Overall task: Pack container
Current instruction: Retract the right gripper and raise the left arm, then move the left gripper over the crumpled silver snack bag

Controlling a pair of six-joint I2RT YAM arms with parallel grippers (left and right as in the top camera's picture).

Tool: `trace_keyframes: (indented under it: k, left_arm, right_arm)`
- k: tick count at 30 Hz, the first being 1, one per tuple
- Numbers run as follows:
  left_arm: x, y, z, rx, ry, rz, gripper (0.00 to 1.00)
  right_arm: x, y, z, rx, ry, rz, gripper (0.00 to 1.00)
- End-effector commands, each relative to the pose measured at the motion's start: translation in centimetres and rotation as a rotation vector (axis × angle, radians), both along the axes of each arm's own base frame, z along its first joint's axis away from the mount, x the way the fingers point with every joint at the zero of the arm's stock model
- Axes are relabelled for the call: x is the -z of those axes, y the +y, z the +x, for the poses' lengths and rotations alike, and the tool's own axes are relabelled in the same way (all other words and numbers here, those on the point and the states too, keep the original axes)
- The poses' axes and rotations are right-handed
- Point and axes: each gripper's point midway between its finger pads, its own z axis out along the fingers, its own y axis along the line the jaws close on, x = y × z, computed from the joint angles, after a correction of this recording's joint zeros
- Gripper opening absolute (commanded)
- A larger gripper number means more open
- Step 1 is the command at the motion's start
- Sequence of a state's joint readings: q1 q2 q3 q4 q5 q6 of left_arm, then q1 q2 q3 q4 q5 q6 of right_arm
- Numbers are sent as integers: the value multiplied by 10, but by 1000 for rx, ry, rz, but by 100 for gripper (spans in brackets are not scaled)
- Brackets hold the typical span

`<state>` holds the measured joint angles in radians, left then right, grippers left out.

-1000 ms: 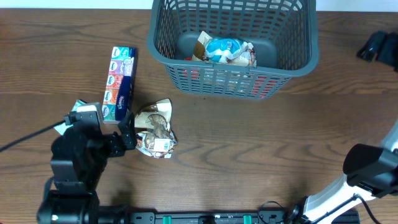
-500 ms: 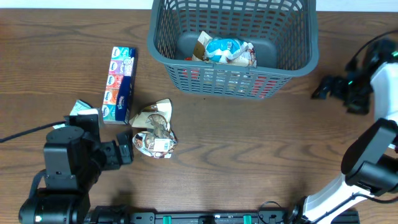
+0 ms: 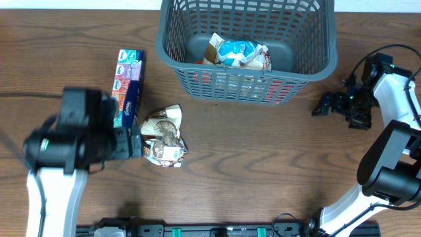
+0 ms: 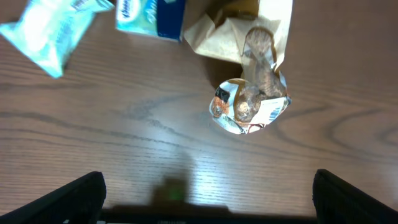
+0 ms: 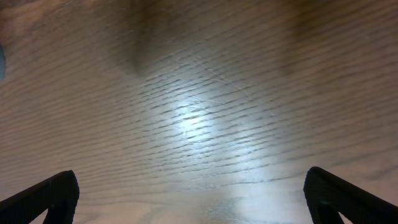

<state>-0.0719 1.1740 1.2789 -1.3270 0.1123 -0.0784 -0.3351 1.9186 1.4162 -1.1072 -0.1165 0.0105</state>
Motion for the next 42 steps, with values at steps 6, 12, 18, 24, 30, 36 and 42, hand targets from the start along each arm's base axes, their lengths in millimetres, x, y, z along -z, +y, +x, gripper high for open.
trace_keyframes:
  k: [6, 12, 18, 24, 30, 36, 42]
  left_arm:
    - [8, -27, 23, 132, -10, 81, 99]
    - [13, -53, 27, 253, -29, 153, 99]
    - [17, -58, 31, 279, -27, 146, 99]
    - [24, -48, 51, 206, -53, 198, 99]
    - [63, -43, 70, 119, 50, 270, 99]
    - [74, -50, 92, -18, -4, 228, 99]
    - [75, -43, 94, -151, -45, 228, 99]
  right_arm:
    - [0, 7, 4, -23, -12, 3, 99]
    - [0, 8, 5, -26, -14, 3, 99]
    - [0, 8, 4, -27, -13, 3, 99]
    - [0, 8, 4, -27, -13, 4, 99]
    - [0, 8, 4, -27, -12, 4, 99]
    - [0, 8, 3, -34, -8, 5, 99]
    - [0, 8, 3, -40, -9, 5, 99]
